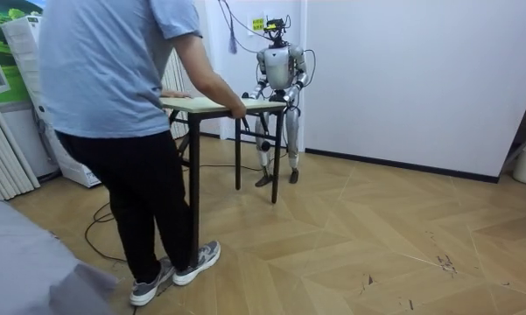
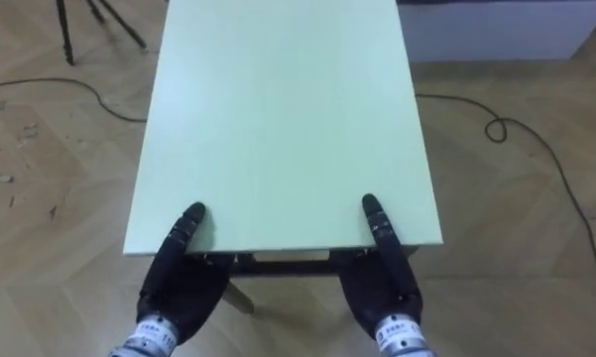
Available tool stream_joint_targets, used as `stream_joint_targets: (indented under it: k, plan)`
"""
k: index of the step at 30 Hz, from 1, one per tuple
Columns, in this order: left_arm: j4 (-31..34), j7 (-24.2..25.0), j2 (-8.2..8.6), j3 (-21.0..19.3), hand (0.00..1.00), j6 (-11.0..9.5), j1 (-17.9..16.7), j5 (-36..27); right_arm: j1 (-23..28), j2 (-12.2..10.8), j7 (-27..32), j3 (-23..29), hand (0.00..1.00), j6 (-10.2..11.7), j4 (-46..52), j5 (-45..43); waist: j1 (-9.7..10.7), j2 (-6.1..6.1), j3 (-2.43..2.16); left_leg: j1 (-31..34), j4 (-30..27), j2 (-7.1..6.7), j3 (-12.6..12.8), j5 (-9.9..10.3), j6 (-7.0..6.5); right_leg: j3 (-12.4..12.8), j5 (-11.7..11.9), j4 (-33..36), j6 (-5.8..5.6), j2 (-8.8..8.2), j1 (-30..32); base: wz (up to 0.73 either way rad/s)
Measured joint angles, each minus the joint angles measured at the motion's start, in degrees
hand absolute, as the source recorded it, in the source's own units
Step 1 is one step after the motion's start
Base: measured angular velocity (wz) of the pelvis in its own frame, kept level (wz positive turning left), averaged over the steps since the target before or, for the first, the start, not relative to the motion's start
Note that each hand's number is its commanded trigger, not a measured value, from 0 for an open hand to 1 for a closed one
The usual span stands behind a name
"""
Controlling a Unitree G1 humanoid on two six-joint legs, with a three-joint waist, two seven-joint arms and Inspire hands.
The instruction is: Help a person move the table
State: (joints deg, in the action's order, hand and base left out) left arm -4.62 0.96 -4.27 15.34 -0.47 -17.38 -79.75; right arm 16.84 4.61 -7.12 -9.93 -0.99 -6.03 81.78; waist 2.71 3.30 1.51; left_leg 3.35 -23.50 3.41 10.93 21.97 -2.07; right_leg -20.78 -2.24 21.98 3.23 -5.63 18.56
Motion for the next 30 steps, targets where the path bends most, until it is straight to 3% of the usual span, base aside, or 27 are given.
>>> stream_joint_targets:
  k: [2,3,4,5,6,7,8,9,10,12,14,17,18,19,21,22,23,25,26,27,30]
  plan:
    - [-0.05,0.00,0.18,-0.01,1.00,0.19,-0.07,-0.01,0.03,0.13,-0.23,0.10,1.00,0.04,-0.09,-0.07,0.38,-0.50,0.24,0.79,0.78,-0.79,1.53,-1.04,-0.73,0.32,2.34,-0.50,-0.12,-0.99,0.63,0.00]
    - [-0.14,0.00,0.29,-0.01,1.00,0.43,-0.21,0.02,0.22,-0.02,-0.23,0.40,1.00,-0.19,-0.33,-0.06,0.60,-1.08,0.19,1.02,1.35,-1.17,2.55,-1.78,-1.49,0.80,4.10,-1.39,-0.76,-1.33,0.59,0.00]
    - [-0.14,0.00,0.29,0.02,1.00,0.58,-0.37,0.03,0.43,-0.15,-0.23,0.80,1.00,-0.72,-0.33,-0.05,0.65,-1.55,0.16,1.58,1.64,-1.38,3.29,-2.85,-2.19,1.96,6.99,-3.49,-2.16,-1.18,0.60,0.04]
    - [-0.14,0.00,0.22,0.05,1.00,0.61,-0.41,0.02,0.51,-0.26,-0.23,1.09,1.00,-1.14,-0.32,-0.08,0.88,-1.72,0.10,2.23,1.78,-1.52,3.49,-3.58,-2.62,2.77,8.32,-4.55,-3.46,-1.24,0.65,0.24]
    - [-0.15,0.00,0.05,0.14,1.00,0.74,-0.37,0.19,0.87,-0.44,-0.23,1.47,1.00,-1.64,-0.16,-0.03,1.89,-1.97,0.07,3.51,1.82,-1.32,6.03,-4.53,-3.56,4.63,8.49,-3.45,-5.49,-2.05,1.11,0.59]
    - [-0.32,-0.12,-0.07,0.65,1.00,1.27,0.06,0.74,2.30,-0.65,-0.27,2.11,1.00,-1.62,0.52,0.61,2.44,-2.43,-0.02,4.02,2.07,-1.25,9.45,-5.23,-4.33,5.15,3.33,5.02,-6.68,-4.52,2.07,0.67]
    - [-0.34,-0.18,-0.09,0.89,1.00,1.47,0.12,0.89,3.05,-0.64,-0.28,2.25,1.00,-1.59,0.83,0.95,2.44,-2.78,-0.17,3.93,2.33,-1.36,10.75,-5.58,-4.66,5.13,0.67,9.87,-6.58,-5.87,2.26,0.52]
    - [-0.30,-0.19,-0.39,1.24,1.00,1.47,-0.10,1.00,4.05,-0.72,-0.27,2.22,1.00,-1.59,1.16,1.53,2.29,-3.57,-0.50,3.93,2.78,-1.70,12.92,-6.20,-5.18,5.53,-3.84,19.45,-6.77,-8.39,1.69,0.19]
    - [-0.26,-0.19,-0.41,1.25,1.00,1.46,-0.37,1.38,4.61,-0.77,-0.22,2.13,1.00,-1.66,1.31,1.87,1.84,-4.27,-0.67,3.99,2.81,-2.15,14.14,-6.58,-5.57,6.93,-6.62,25.99,-7.56,-10.14,-0.81,0.05]
    - [-0.23,-0.18,-0.26,1.20,1.00,1.33,-0.95,1.14,4.63,-0.64,0.32,1.84,1.00,-2.00,1.54,2.47,1.15,-4.84,-0.57,4.02,2.80,-2.83,15.44,-7.05,-5.98,8.02,-8.10,30.43,-8.08,-12.19,-6.57,-0.30]
    - [0.17,-0.18,0.25,0.96,1.00,1.12,-1.26,1.11,4.51,-0.15,0.90,1.22,1.00,-1.80,2.34,2.59,-0.12,-5.28,-0.43,5.14,2.77,-3.39,16.44,-7.91,-6.23,8.45,-7.66,31.79,-8.18,-13.80,-12.05,-0.37]
    - [2.25,-0.18,0.00,0.35,1.00,0.14,-1.28,1.20,2.71,0.30,0.99,-1.32,1.00,0.43,2.68,2.97,-0.71,-6.97,-0.30,10.07,2.66,-3.32,17.42,-11.01,-6.35,9.30,-2.99,28.89,-8.05,-13.44,-16.53,-0.13]
    - [3.06,-0.18,-0.30,0.00,1.00,-0.09,-1.24,1.25,1.93,0.22,0.99,-2.21,1.00,1.13,2.74,3.03,-0.99,-7.83,-0.26,12.39,1.51,-2.95,17.68,-12.11,-6.25,9.58,-2.43,24.96,-9.00,-12.58,-17.66,0.00]
    - [3.11,-0.19,-0.24,-0.39,1.00,-0.16,-1.19,1.70,1.88,0.23,0.99,-2.36,1.00,1.58,2.74,3.00,-0.99,-7.68,-0.27,14.07,0.37,-1.96,17.51,-13.35,-6.15,9.38,-5.06,22.67,-9.75,-10.81,-17.87,0.04]
    - [3.50,-0.19,-0.85,0.29,1.00,-0.36,-1.48,1.76,2.59,0.23,0.99,-2.54,1.00,2.24,2.73,3.00,-1.41,-7.16,-0.29,15.86,0.19,-0.19,16.58,-14.93,-5.61,9.48,-6.14,20.07,-10.18,-7.90,-17.77,-0.01]
    - [4.27,-0.19,-1.26,0.88,1.00,-1.11,-1.70,1.76,2.63,0.11,0.98,-2.75,1.00,2.34,2.76,3.10,-1.85,-7.70,-0.32,17.14,0.33,1.18,16.58,-15.98,-5.44,9.39,-8.18,17.97,-10.11,-7.04,-17.84,-0.10]
    - [4.49,-0.18,-1.33,0.99,1.00,-1.59,-1.72,1.79,2.58,-0.17,0.97,-2.82,1.00,2.37,2.91,3.08,-1.98,-8.11,-0.38,17.87,0.26,1.45,16.68,-16.34,-5.48,9.39,-9.62,16.74,-10.06,-6.67,-17.89,-0.11]
    - [4.77,-0.16,-1.50,1.22,1.00,-2.12,-1.06,2.34,2.11,-0.83,0.97,-3.18,1.00,3.58,3.51,2.26,-2.34,-8.34,-0.43,21.50,-1.27,2.56,16.76,-17.76,-5.99,9.59,-15.00,12.31,-9.87,-5.87,-17.95,-0.09]
    - [4.84,-0.16,-1.55,1.07,1.00,-2.12,-0.96,2.43,2.02,-1.01,0.97,-3.25,1.00,3.68,3.54,2.21,-2.54,-8.43,-0.48,22.29,-1.50,2.83,16.86,-18.13,-5.99,9.59,-16.20,10.94,-9.88,-5.68,-17.97,-0.26]
    - [5.42,-0.16,-1.64,0.67,1.00,-2.14,-0.94,2.63,1.61,-1.16,0.97,-3.63,1.00,3.90,3.57,2.24,-3.12,-9.01,-0.45,23.52,-1.24,3.17,16.94,-19.37,-5.84,9.77,-18.44,7.57,-9.31,-5.19,-18.10,-0.37]
    - [6.00,-0.15,-1.71,0.09,1.00,-2.96,-0.63,3.11,0.33,-1.36,1.09,-4.04,1.00,3.93,3.54,2.55,-4.22,-9.06,-0.44,25.90,0.28,4.93,16.91,-23.15,-5.63,9.40,-20.95,1.26,-8.80,-2.48,-18.09,-0.31]
